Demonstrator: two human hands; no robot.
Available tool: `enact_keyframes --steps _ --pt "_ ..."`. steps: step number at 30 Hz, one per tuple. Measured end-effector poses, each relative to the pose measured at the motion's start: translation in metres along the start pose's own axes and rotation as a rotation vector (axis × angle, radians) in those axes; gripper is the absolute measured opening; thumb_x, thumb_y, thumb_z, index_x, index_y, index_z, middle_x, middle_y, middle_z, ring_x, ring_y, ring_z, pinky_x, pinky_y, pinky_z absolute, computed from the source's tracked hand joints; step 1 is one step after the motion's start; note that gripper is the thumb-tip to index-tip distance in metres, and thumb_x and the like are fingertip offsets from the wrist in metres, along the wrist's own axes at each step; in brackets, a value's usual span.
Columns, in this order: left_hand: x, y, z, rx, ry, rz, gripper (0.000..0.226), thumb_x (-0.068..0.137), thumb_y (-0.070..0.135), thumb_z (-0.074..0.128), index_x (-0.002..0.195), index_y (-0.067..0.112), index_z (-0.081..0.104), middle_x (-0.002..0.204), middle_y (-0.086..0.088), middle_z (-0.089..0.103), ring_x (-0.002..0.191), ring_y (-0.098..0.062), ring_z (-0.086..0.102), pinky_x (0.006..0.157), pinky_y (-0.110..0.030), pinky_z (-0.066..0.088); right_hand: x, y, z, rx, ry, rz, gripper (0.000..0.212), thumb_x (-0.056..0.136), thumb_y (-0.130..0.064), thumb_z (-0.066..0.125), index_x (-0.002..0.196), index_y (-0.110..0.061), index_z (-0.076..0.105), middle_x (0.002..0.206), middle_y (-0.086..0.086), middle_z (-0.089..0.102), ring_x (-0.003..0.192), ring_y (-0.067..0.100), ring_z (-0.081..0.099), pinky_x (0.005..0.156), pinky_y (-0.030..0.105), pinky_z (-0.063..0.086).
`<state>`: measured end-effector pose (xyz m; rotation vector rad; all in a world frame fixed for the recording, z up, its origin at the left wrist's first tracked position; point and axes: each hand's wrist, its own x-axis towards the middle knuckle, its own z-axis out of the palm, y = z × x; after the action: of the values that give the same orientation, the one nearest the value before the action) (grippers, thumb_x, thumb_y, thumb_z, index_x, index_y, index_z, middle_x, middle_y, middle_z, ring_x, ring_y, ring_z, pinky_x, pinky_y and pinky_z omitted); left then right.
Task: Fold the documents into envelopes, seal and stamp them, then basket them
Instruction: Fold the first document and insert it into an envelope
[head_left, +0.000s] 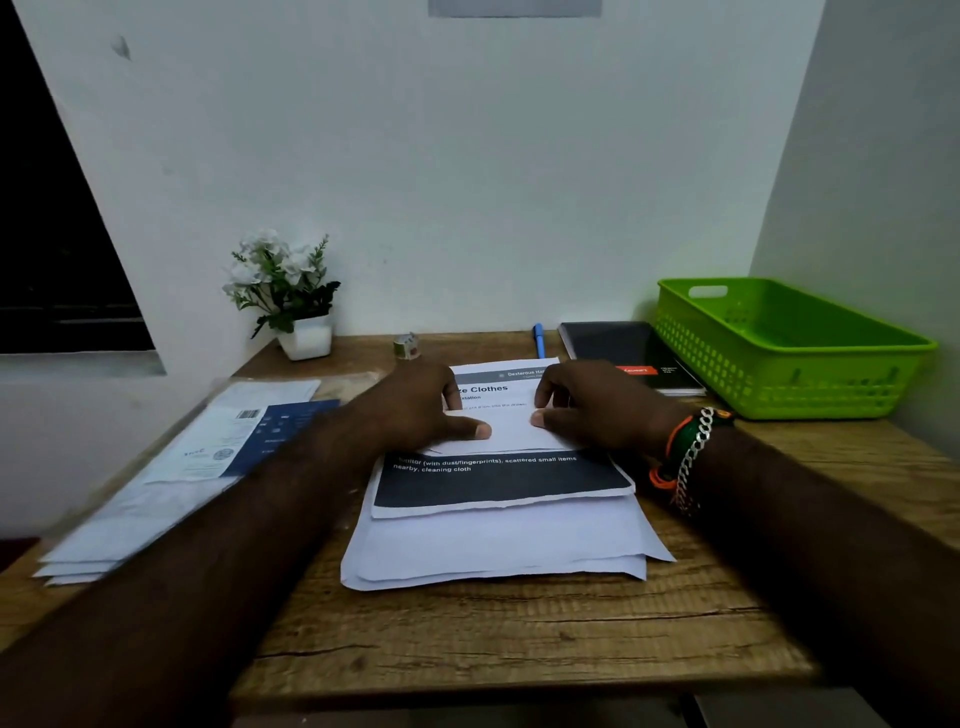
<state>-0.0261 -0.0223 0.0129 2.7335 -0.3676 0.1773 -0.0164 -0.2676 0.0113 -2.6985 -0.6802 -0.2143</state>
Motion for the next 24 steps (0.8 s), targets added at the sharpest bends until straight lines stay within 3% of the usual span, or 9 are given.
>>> enact_keyframes --steps 3,6,9,12,15,18,21,24 --pt "-0.001 -0.001 0.001 -0.053 0.001 0.041 0.043 0.076 0.053 0.085 0.096 0.021 0.063 0.084 0.013 0.055 0.075 -0.002 0.048 0.061 -0.020 0.034 -0.002 0.001 0.001 0.028 0.012 -0.019 0.014 0.089 -0.038 0.073 0.093 -0.026 0.066 0.093 -0.007 0.062 0.082 0.008 0.058 0.070 0.023 0.042" --pt "-0.001 -0.004 -0.001 -0.107 0.044 0.076 0.036 0.077 0.051 0.084 0.088 0.028 0.058 0.088 0.013 0.060 0.081 -0.005 0.053 0.065 -0.025 0.037 -0.004 0.000 0.002 0.084 0.044 -0.037 0.016 0.090 -0.038 0.073 0.093 -0.023 0.068 0.092 -0.012 0.059 0.077 -0.001 0.052 0.064 0.015 0.035" --pt "0.001 -0.004 -0.003 -0.163 0.106 0.102 0.029 0.084 0.043 0.080 0.087 0.025 0.058 0.091 0.010 0.064 0.088 -0.013 0.059 0.074 -0.031 0.043 -0.002 0.000 0.004 0.165 0.071 -0.063 0.015 0.093 -0.038 0.070 0.096 -0.023 0.068 0.093 -0.012 0.066 0.082 0.002 0.059 0.071 0.021 0.043" --pt "0.000 -0.002 -0.008 -0.222 0.147 0.145 0.025 0.086 0.042 0.079 0.088 0.026 0.059 0.093 0.010 0.066 0.088 -0.007 0.060 0.074 -0.031 0.044 0.001 0.003 0.004 0.206 0.138 -0.096 0.014 0.096 -0.036 0.066 0.100 -0.023 0.068 0.093 -0.009 0.068 0.087 0.008 0.062 0.078 0.028 0.046" --pt "0.000 0.000 -0.007 -0.280 0.168 0.168 0.021 0.086 0.051 0.076 0.090 0.034 0.064 0.095 0.016 0.069 0.091 0.000 0.062 0.079 -0.032 0.048 0.001 0.001 0.001 0.270 0.196 -0.143 0.011 0.096 -0.029 0.067 0.088 -0.022 0.068 0.080 -0.014 0.064 0.077 -0.003 0.058 0.070 0.017 0.040" --pt "0.000 0.007 0.000 -0.244 0.275 0.175 0.028 0.081 0.070 0.061 0.093 0.046 0.067 0.097 0.028 0.071 0.099 0.000 0.065 0.097 -0.051 0.049 0.000 -0.005 -0.003 0.297 0.245 -0.178 0.011 0.095 -0.026 0.069 0.087 -0.018 0.070 0.078 -0.013 0.066 0.074 -0.006 0.057 0.067 0.010 0.039" --pt "0.000 0.015 0.001 -0.203 0.349 0.167 0.028 0.082 0.072 0.051 0.090 0.050 0.067 0.092 0.033 0.069 0.099 -0.003 0.066 0.099 -0.056 0.047 -0.001 -0.008 -0.005 0.319 0.266 -0.212 0.012 0.096 -0.026 0.069 0.086 -0.017 0.070 0.081 -0.009 0.068 0.075 -0.002 0.058 0.067 0.013 0.041" --pt "0.002 0.008 -0.006 -0.206 0.304 0.145 0.032 0.078 0.073 0.052 0.086 0.047 0.069 0.086 0.031 0.070 0.093 -0.002 0.067 0.096 -0.054 0.049 -0.001 -0.009 -0.005 0.335 0.248 -0.227 0.011 0.095 -0.024 0.069 0.086 -0.019 0.071 0.082 -0.011 0.069 0.077 -0.004 0.060 0.070 0.010 0.041"
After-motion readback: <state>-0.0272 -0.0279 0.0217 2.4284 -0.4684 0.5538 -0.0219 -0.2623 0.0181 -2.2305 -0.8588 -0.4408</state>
